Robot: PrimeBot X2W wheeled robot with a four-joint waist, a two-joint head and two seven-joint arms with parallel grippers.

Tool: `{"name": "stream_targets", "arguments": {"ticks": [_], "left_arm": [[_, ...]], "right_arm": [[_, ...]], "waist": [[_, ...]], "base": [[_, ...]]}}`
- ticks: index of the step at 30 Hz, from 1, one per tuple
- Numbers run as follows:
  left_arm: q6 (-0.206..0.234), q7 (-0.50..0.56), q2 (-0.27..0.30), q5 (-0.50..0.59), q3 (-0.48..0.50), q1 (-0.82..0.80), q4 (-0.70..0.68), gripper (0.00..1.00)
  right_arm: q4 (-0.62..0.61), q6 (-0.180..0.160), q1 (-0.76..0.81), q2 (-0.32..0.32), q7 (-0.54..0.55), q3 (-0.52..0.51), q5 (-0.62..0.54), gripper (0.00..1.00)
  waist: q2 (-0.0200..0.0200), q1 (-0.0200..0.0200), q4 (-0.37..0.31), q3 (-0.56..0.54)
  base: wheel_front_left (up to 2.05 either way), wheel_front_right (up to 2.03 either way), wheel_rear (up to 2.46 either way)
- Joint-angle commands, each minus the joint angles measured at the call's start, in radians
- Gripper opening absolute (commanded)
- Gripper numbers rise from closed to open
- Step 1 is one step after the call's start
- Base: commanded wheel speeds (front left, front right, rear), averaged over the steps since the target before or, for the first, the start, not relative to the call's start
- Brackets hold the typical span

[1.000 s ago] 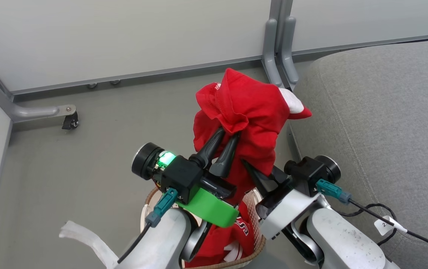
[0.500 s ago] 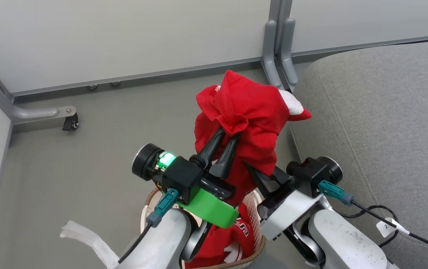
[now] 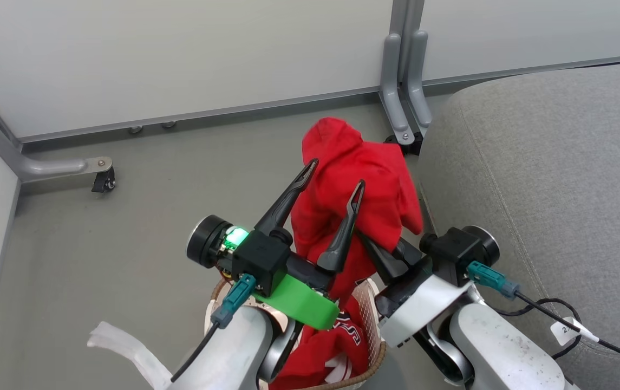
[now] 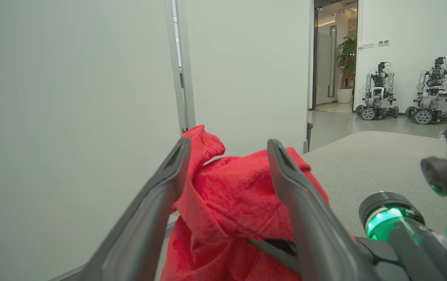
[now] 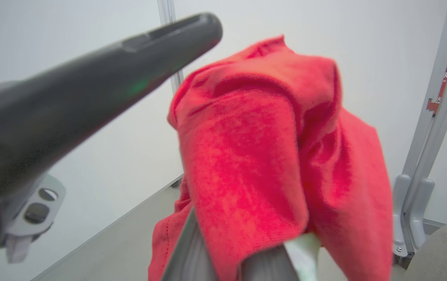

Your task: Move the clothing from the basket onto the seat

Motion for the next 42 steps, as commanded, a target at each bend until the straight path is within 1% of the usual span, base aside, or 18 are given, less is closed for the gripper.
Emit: {"name": "stream_targets", "arguments": {"ticks": [1, 5, 9, 14, 16, 21, 24, 26, 29, 32, 42], "left_arm": [[0.000, 0.000, 0.003, 0.014, 0.009, 0.015, -0.002, 1.00], [-0.008, 0.000, 0.005, 0.032, 0.038, 0.036, -0.009, 1.00], [-0.010, 0.000, 0.029, 0.054, 0.093, 0.076, -0.013, 1.00], [0.004, 0.000, 0.068, 0.077, 0.160, 0.138, -0.001, 1.00], [0.010, 0.000, 0.094, 0.099, 0.182, 0.162, 0.015, 1.00], [0.029, 0.000, 0.114, 0.110, 0.247, 0.222, 0.048, 1.00], [0.031, 0.000, 0.095, 0.094, 0.304, 0.272, 0.064, 1.00], [0.019, 0.000, 0.088, 0.098, 0.324, 0.296, 0.076, 1.00], [0.011, 0.000, 0.075, 0.102, 0.360, 0.331, 0.089, 1.00], [-0.013, 0.000, 0.062, 0.110, 0.397, 0.361, 0.096, 1.00], [-0.067, 0.000, 0.017, 0.142, 0.504, 0.429, 0.093, 1.00]], "right_arm": [[-0.008, -0.001, 0.014, 0.000, -0.003, -0.008, -0.004, 0.00], [-0.020, -0.001, 0.017, -0.004, -0.003, -0.026, -0.011, 0.00], [-0.034, -0.001, 0.018, -0.010, -0.003, -0.048, -0.022, 0.00], [-0.051, -0.001, 0.033, -0.014, -0.003, -0.087, -0.033, 0.00], [-0.057, -0.001, 0.042, -0.017, -0.003, -0.105, -0.040, 0.00], [-0.079, -0.001, 0.072, -0.025, -0.003, -0.150, -0.057, 0.00], [-0.097, -0.001, 0.102, -0.022, -0.003, -0.194, -0.066, 0.00], [-0.104, -0.001, 0.114, -0.019, -0.003, -0.212, -0.072, 0.00], [-0.109, -0.001, 0.129, -0.014, -0.003, -0.230, -0.077, 0.00], [-0.117, -0.001, 0.143, -0.006, -0.003, -0.249, -0.083, 0.00], [-0.140, -0.001, 0.178, 0.021, -0.003, -0.296, -0.094, 0.00]], "waist": [[0.0000, 0.0000, 0.003, -0.001], [0.0000, 0.0000, 0.012, 0.000], [0.0000, 0.0000, 0.022, 0.004], [0.0000, 0.0000, 0.037, 0.005], [0.0000, 0.0000, 0.044, 0.003], [0.0000, 0.0000, 0.060, -0.005], [0.0000, 0.0000, 0.073, -0.014], [0.0000, 0.0000, 0.076, -0.017], [0.0000, 0.0000, 0.079, -0.020], [0.0000, 0.0000, 0.080, -0.023], [0.0000, 0.0000, 0.078, -0.026]], "base": [[0.00, 0.00, 0.00], [0.00, 0.00, 0.00], [0.00, 0.00, 0.00], [0.00, 0.00, 0.00], [0.00, 0.00, 0.00], [0.00, 0.00, 0.00], [0.00, 0.00, 0.00], [0.00, 0.00, 0.00], [0.00, 0.00, 0.00], [0.00, 0.00, 0.00], [0.00, 0.00, 0.00]]}}
